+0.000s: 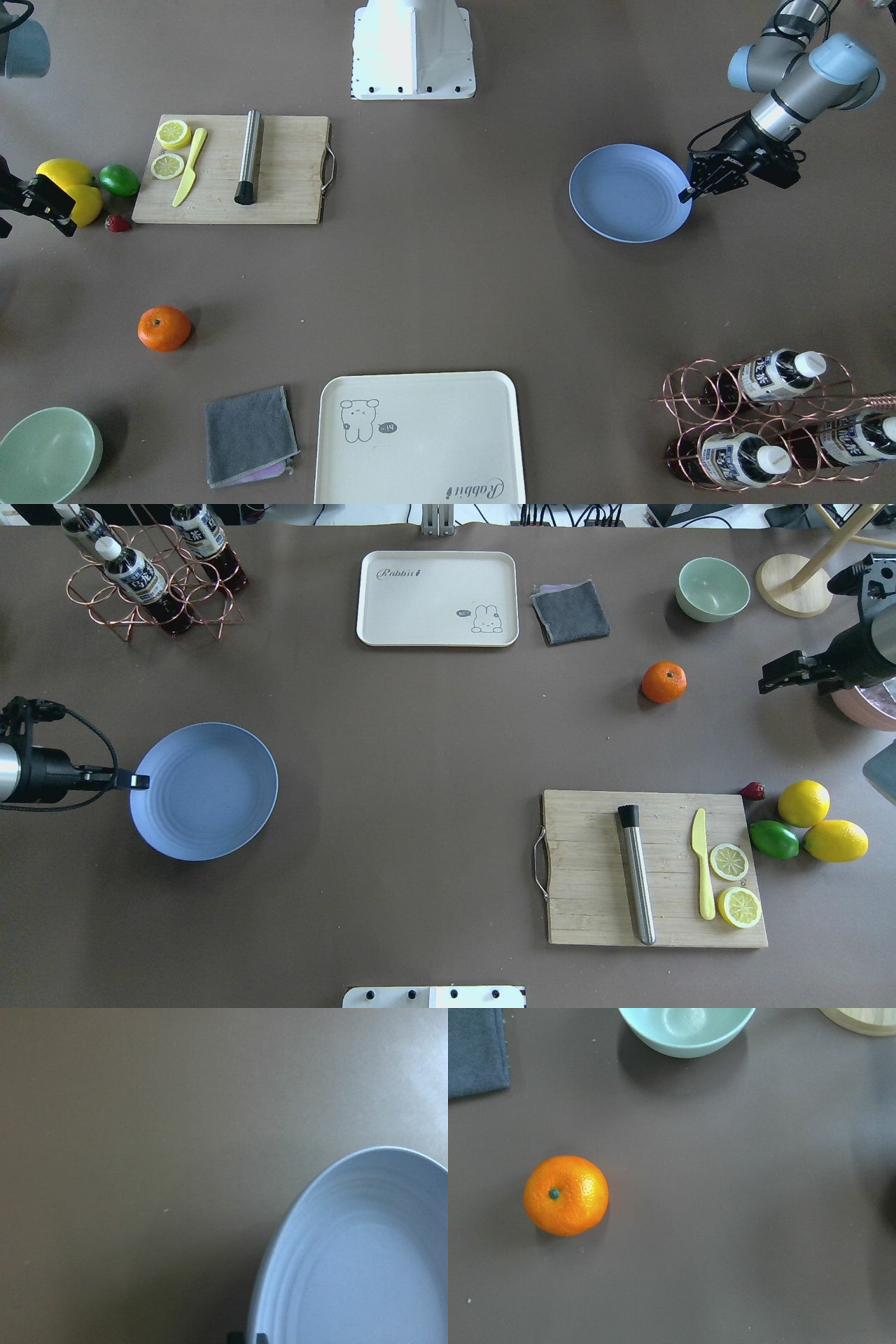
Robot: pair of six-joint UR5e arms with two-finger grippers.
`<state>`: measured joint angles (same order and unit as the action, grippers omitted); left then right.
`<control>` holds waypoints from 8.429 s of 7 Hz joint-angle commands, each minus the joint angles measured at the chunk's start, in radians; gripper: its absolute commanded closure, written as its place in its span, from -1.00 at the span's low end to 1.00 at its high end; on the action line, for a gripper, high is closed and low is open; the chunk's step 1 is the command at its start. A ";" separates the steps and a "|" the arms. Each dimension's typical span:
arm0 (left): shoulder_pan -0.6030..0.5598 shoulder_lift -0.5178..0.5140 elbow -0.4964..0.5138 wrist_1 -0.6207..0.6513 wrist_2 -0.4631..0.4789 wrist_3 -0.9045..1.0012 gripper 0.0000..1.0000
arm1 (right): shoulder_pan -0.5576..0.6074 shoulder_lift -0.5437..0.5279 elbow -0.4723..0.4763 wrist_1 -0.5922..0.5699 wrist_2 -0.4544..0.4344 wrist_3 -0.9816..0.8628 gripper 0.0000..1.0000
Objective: Pick orange to plate
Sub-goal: 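Push the blue plate inward with the left gripper while the right gripper nears the orange, then grasp the orange with the right gripper while the left arm withdraws, then carry the orange with the right gripper over the blue plate and lower it, then open the right gripper and lift away from the plate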
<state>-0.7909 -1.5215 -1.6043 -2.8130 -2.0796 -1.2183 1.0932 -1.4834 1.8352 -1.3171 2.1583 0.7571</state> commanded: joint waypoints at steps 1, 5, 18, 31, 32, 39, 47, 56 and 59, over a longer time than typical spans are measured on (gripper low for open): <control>0.007 -0.185 -0.012 0.114 0.010 -0.131 1.00 | -0.012 0.102 -0.097 -0.002 0.005 0.001 -0.98; 0.272 -0.510 -0.028 0.531 0.292 -0.188 1.00 | -0.065 0.221 -0.207 -0.008 0.002 0.045 -0.98; 0.348 -0.511 -0.042 0.546 0.365 -0.170 -0.96 | -0.144 0.350 -0.441 0.052 -0.060 0.067 -0.98; -0.762 -0.068 -0.083 1.019 -0.218 1.469 -0.96 | -0.216 0.409 -0.358 0.059 -0.106 0.290 1.00; -0.799 -0.072 -0.078 1.191 -0.194 1.523 -0.96 | -0.239 0.432 -0.349 0.058 -0.109 0.351 1.00; -0.818 -0.065 -0.075 1.354 -0.206 1.524 -0.96 | -0.659 0.702 -0.247 -0.310 -0.426 0.709 1.00; -0.817 -0.058 -0.075 1.368 -0.208 1.524 -0.96 | -0.699 0.729 -0.317 -0.304 -0.472 0.690 -1.00; -0.817 -0.043 -0.068 1.362 -0.209 1.524 -0.96 | 0.159 0.194 -0.185 -0.286 0.068 -0.538 -1.00; -0.817 -0.043 -0.071 1.360 -0.211 1.524 -0.96 | 0.405 -0.004 -0.192 -0.286 0.132 -0.878 -1.00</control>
<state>-1.6066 -1.5646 -1.6738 -1.4525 -2.2890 0.3053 1.4126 -1.4196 1.6444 -1.6031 2.2749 -0.0189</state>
